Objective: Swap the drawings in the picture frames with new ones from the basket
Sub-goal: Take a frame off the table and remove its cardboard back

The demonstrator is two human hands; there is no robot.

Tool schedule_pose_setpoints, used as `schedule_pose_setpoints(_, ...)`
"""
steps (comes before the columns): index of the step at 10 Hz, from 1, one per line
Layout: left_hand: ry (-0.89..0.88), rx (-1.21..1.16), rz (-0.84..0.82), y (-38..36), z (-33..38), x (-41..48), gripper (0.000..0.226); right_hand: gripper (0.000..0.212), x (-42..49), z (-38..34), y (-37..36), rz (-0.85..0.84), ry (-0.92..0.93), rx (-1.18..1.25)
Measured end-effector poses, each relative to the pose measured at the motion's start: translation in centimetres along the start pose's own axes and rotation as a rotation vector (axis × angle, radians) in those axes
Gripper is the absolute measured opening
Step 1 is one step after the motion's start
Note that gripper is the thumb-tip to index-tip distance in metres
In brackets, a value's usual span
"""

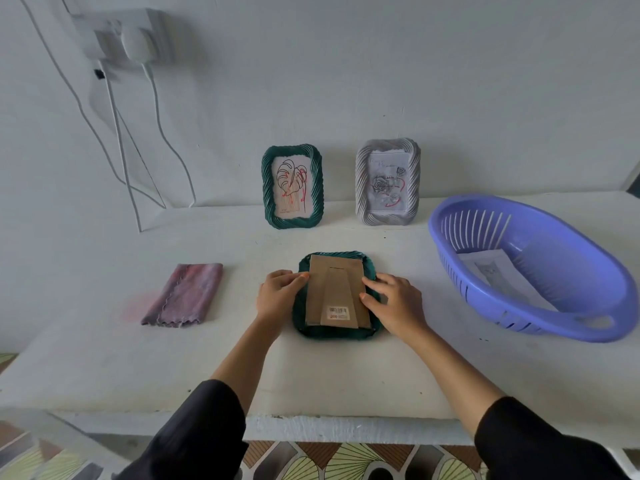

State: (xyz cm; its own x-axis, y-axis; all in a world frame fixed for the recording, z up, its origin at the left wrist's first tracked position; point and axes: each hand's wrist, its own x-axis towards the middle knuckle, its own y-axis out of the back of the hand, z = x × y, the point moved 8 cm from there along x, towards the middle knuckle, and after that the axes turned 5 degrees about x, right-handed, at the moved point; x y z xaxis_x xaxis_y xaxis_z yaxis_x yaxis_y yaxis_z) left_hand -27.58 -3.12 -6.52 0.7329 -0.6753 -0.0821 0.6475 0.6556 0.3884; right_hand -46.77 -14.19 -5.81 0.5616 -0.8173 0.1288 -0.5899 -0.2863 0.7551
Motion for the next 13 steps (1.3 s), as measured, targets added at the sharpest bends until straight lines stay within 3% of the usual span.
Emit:
schedule_pose_setpoints(2, -0.048, -0.081, -0.079, -0.2, 1.4, -0.7, 0.015, 0.04, 0.0, -0.1, 0.1, -0.001, -0.008, 0.004)
schedule_pose_setpoints(3, -0.078, -0.003, -0.098, -0.5, 1.3, -0.4, 0.021, 0.04, 0.0, -0.2, 0.2, -0.008, -0.015, 0.001)
schedule_pose_setpoints(5, -0.111, 0.146, -0.059, -0.2, 2.4, -0.9, 0.009, 0.041, -0.2, -0.2, 0.2, -0.015, -0.016, 0.005)
schedule_pose_setpoints(6, -0.148, 0.236, -0.003, 0.2, 2.8, -1.0, 0.02, 0.041, -0.2, -0.2, 0.2, -0.017, -0.02, 0.012)
schedule_pose_setpoints(8, -0.112, 0.189, -0.028, 0.2, 2.7, -0.8, 0.026, 0.041, -0.2, -0.2, 0.2, -0.014, -0.024, 0.008)
schedule_pose_setpoints(9, -0.085, 0.149, -0.065, 0.0, 2.6, -1.0, 0.03, 0.041, -0.2, -0.1, 0.1, -0.011, -0.02, 0.015)
schedule_pose_setpoints(11, -0.05, 0.188, -0.134, -0.6, 2.6, -1.2, 0.017, 0.041, -0.1, -0.1, 0.1, -0.004, -0.015, 0.008)
schedule_pose_setpoints(13, -0.06, 0.162, -0.312, -2.0, 2.7, -1.2, 0.033, 0.04, -0.2, 0.0, 0.1, 0.0, -0.026, 0.036)
